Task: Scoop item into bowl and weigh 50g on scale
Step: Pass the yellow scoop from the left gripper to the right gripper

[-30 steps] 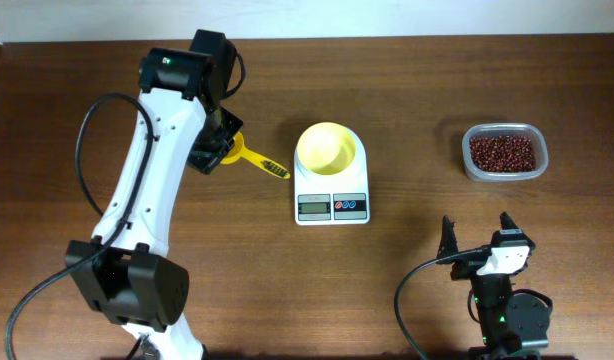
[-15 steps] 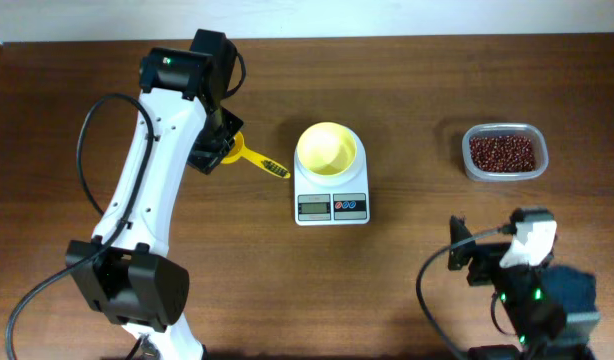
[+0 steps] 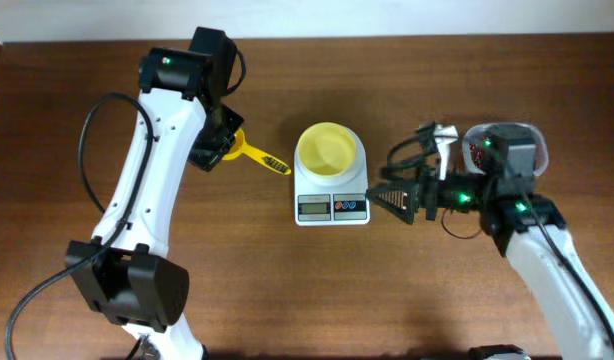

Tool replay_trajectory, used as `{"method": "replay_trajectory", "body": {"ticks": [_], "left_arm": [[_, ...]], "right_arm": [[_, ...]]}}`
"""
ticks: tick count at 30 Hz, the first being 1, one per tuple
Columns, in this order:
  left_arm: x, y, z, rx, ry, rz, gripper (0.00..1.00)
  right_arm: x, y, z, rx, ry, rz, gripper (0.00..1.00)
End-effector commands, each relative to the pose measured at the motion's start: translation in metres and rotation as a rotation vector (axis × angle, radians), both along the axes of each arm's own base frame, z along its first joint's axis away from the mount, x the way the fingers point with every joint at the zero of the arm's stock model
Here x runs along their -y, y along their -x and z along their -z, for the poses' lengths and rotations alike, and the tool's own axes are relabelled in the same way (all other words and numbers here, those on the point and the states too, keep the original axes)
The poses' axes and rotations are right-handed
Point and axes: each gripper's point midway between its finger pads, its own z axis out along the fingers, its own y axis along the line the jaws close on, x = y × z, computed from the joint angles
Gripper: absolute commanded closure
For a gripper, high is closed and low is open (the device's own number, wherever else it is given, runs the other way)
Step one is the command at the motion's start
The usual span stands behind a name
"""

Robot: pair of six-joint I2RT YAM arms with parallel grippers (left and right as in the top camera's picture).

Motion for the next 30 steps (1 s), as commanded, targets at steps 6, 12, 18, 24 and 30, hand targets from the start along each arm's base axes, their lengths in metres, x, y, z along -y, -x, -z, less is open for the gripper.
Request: {"method": "replay_trajectory", "body": {"ticks": [6,12,18,24,30], "left_arm": [[0.025,-0.02,-0.013,0.107,0.157,-0.106,1.0],[0.05,-0.014,-0.013,0.107,0.203,-0.319,1.0],[0.085,-0.007,-0.014,0.114,0.243,-0.411,1.0],[0.126,-0.003,-0.017,0.142,0.278,-0.31,1.0],[0.153,0.012,-0.017,0.107,0.316,-0.246,0.99]], "right_arm": [[-0.006,-0.01,0.008,-0.292,-0.09,0.005,0.01],[-0.001,-0.043,-0.003,-0.501,-0.155,0.196,0.01],[-0.008,-0.049,-0.003,-0.526,-0.157,0.239,0.01],[-0.025,-0.05,-0.001,-0.535,-0.142,0.265,0.0],[-0.024,-0.052,0.0,-0.533,-0.14,0.283,0.19]]}}
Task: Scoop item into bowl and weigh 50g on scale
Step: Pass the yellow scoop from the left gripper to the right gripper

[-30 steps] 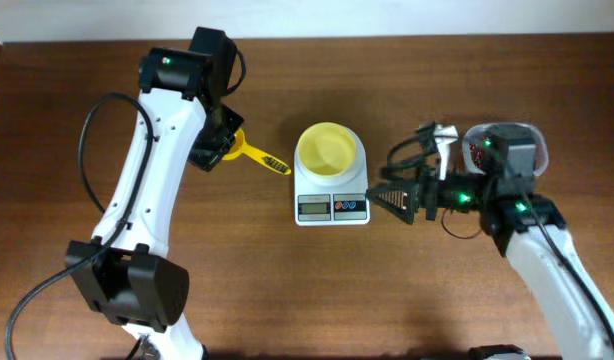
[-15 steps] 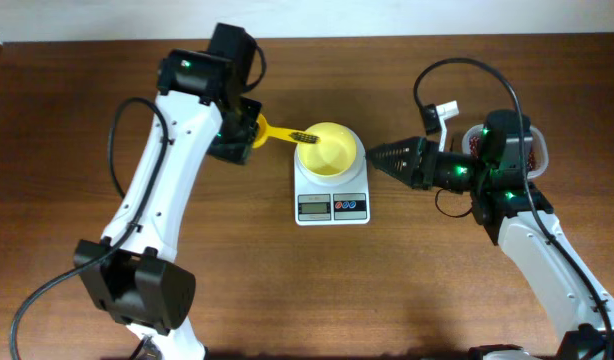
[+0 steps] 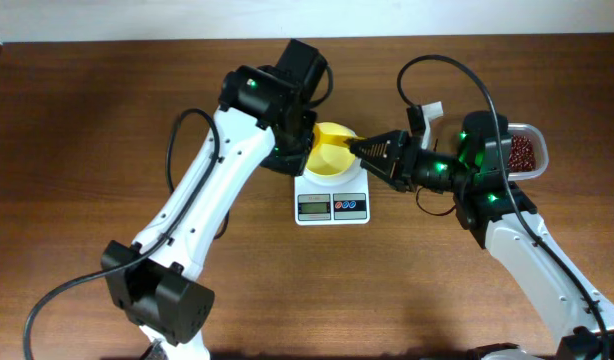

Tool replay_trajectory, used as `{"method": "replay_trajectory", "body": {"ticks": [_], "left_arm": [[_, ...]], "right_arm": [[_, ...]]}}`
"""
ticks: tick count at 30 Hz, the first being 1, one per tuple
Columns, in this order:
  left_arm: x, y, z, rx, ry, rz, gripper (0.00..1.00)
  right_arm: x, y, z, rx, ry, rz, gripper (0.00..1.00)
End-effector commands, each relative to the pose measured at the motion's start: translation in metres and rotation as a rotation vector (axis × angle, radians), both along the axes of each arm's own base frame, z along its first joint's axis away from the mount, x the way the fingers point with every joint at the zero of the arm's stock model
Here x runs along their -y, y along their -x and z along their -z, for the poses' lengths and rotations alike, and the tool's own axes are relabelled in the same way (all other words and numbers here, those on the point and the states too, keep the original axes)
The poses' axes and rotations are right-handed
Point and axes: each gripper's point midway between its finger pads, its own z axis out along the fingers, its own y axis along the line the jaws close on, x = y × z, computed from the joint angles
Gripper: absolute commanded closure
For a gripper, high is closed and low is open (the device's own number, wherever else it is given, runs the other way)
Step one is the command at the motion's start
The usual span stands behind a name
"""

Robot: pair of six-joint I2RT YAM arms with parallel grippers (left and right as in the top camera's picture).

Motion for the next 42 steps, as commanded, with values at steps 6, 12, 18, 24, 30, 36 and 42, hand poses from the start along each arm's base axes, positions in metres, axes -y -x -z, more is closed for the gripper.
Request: {"method": "replay_trajectory", "body": {"ticks": [6,12,18,24,30,36,42], "left_arm": [[0.031,0.018,-0.011,0.003,0.056,0.065,0.98],[0.037,0.022,-0.012,0.002,0.057,0.085,0.95],[0.04,0.024,-0.012,-0.01,0.074,0.091,0.96],[0.04,0.024,-0.012,-0.008,0.072,0.097,0.95],[0.04,0.024,-0.012,-0.008,0.072,0.097,0.91],[0.04,0.024,-0.012,-0.008,0.072,0.097,0.87],[0.038,0.023,-0.012,-0.001,0.062,0.092,0.01]], "right_arm": [[-0.001,-0.004,-0.003,0.016,0.009,0.014,0.41],[-0.001,-0.005,-0.002,0.016,0.012,0.021,0.64],[-0.001,-0.005,-0.002,0.016,0.012,0.021,0.67],[-0.001,-0.005,-0.002,0.016,0.012,0.021,0.8],[-0.001,-0.005,-0.002,0.015,0.012,0.02,0.91],[-0.001,-0.005,-0.001,0.012,0.012,0.02,0.96],[0.0,-0.005,-0.001,0.012,0.012,0.021,0.96]]}}
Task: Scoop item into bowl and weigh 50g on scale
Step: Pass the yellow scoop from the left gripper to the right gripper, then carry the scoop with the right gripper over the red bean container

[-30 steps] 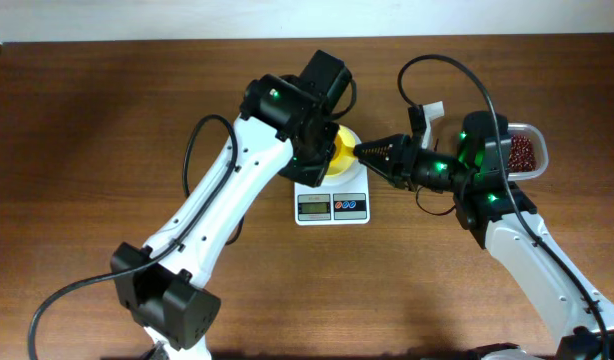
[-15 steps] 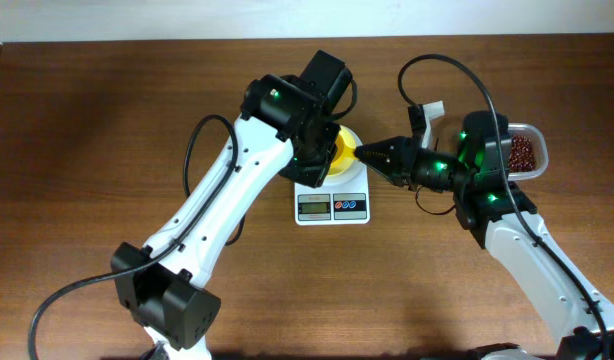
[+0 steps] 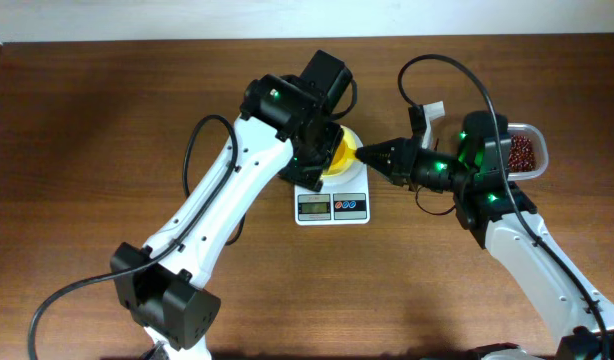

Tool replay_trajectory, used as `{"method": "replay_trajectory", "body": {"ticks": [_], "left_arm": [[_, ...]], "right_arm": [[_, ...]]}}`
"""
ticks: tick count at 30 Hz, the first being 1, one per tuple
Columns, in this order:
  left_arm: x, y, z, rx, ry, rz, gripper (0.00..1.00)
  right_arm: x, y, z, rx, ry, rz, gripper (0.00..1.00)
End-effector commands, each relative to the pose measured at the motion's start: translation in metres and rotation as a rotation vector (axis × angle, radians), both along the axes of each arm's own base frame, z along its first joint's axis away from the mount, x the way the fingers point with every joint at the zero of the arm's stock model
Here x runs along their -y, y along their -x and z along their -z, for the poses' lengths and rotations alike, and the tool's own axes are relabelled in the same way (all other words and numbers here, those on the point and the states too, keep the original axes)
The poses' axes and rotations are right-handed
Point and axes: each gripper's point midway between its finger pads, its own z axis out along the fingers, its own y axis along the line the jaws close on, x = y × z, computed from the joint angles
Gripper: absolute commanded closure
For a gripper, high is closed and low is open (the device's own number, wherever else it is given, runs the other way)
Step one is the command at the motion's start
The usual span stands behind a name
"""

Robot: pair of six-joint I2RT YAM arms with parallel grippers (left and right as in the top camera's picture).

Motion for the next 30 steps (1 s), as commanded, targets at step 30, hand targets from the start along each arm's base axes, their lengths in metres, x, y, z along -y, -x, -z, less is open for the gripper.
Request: {"method": "replay_trajectory", "body": {"ticks": [30], "left_arm": [[-0.103,-0.023,-0.05,0.213,-0.224,0.199,0.01]], "right_arm": [[0.082,0.019,0.007,0.109,0.512,0.383,0.96]]}}
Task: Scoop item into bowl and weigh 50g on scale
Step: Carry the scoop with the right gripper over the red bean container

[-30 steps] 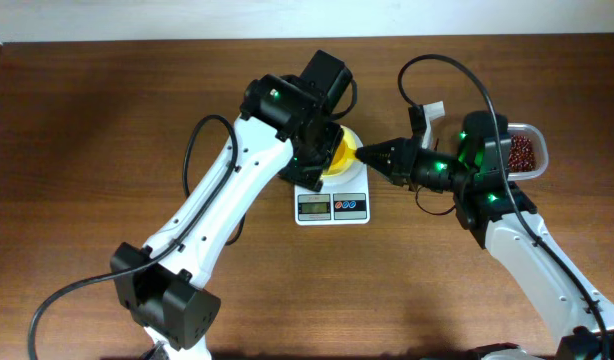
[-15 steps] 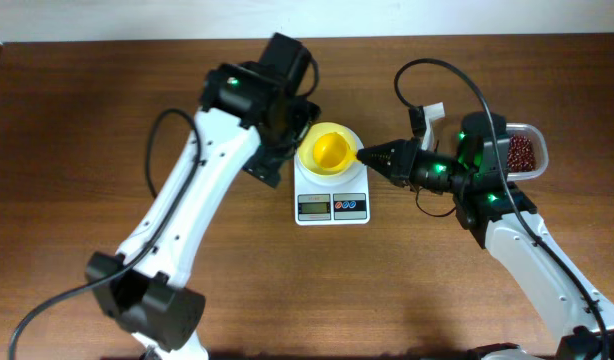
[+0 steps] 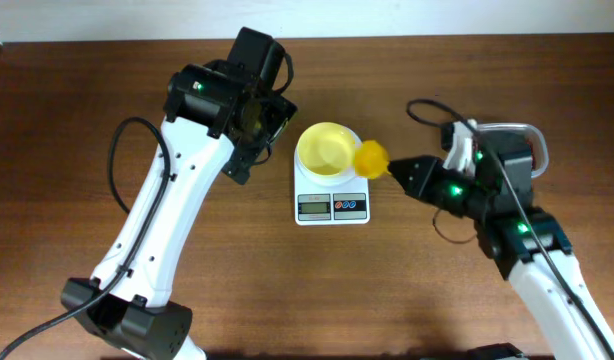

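Note:
A yellow bowl [image 3: 324, 148] stands on the white scale [image 3: 331, 203] at the table's middle. My right gripper [image 3: 392, 168] is shut on the handle of a yellow scoop [image 3: 370, 157], whose cup hangs by the bowl's right rim, over the scale's right edge. Left of the scale, my left gripper [image 3: 249, 158] sits under its wrist with nothing in it; it looks open, though its fingers are dark and partly hidden. Whether the scoop carries anything cannot be told.
A clear plastic container [image 3: 535, 138] stands at the right behind my right arm, its contents hidden by the arm. The left arm's links stretch from the front left up to the scale. Cables loop near both arms.
The left arm has drawn back from over the bowl to the left of the scale, without the scoop. The right gripper now holds the scoop and has shifted slightly right and nearer.
At first my left gripper held the yellow scoop left of the scale, and the right gripper waited at the scale's right. Then the left arm was over the bowl with the right gripper meeting it there. Now the scoop is in the right gripper.

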Tool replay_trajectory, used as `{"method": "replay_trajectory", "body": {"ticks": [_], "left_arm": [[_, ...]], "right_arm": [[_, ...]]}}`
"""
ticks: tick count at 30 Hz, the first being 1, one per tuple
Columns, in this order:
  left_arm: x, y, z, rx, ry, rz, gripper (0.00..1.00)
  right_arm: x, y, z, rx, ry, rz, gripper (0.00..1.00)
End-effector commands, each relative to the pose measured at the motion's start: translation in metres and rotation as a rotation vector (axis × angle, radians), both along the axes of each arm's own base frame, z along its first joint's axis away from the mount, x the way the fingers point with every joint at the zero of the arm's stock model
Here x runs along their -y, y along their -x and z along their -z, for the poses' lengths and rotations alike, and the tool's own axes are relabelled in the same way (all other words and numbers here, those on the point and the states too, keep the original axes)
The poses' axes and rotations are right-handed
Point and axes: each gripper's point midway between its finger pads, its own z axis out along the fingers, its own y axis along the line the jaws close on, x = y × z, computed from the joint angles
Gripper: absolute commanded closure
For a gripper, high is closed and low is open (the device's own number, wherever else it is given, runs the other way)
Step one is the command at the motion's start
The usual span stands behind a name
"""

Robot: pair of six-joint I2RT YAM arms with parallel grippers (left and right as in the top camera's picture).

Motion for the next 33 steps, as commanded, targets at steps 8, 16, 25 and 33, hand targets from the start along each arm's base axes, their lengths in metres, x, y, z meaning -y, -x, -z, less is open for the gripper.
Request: {"method": "replay_trajectory", "body": {"ticks": [8,16,25,33], "left_arm": [[-0.006,0.003,-0.006,0.011,-0.025,0.009,0.01],[-0.008,0.008,-0.005,-0.005,-0.073,0.13,0.01],[-0.007,0.008,-0.005,0.015,-0.219,0.572,0.01],[-0.003,0.007,-0.006,0.037,-0.297,0.818,0.01]], "right_arm": [[0.107,0.035,-0.038,-0.017,0.502,0.379,0.96],[0.153,0.057,-0.052,-0.058,0.758,0.486,0.96],[0.165,0.057,-0.06,-0.031,0.835,0.504,0.96],[0.168,0.055,-0.08,0.013,0.834,0.533,0.96]]}}
